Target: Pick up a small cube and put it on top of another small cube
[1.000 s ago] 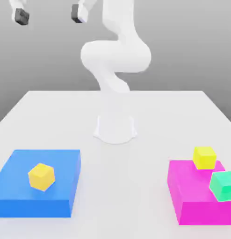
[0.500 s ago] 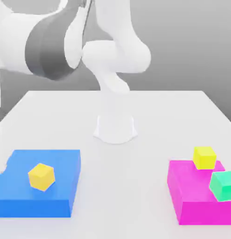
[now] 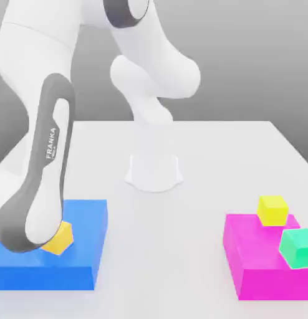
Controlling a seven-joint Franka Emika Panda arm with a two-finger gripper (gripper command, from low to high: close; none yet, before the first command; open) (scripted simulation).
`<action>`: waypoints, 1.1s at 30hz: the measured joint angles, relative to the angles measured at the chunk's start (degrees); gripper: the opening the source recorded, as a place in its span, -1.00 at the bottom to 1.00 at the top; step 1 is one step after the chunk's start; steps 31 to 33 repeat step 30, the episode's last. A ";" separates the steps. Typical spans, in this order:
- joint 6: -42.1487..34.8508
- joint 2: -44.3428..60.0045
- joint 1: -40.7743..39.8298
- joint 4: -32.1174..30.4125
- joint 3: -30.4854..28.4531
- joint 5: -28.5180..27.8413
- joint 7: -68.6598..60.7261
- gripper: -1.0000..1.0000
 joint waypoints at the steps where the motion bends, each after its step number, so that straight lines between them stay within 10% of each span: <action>1: 0.03 0.00 0.00 0.00 0.01 0.05 -0.04 -1.00; 7: -5.28 -7.19 1.28 -1.89 -0.37 -0.92 0.20 -1.00; 26: -9.09 -32.31 29.80 -22.85 25.54 -7.19 -15.51 -1.00; 27: -7.63 -30.86 32.14 -23.29 26.82 -9.38 -15.40 1.00; 33: -7.63 -30.86 32.22 -23.29 26.82 -9.38 -15.40 1.00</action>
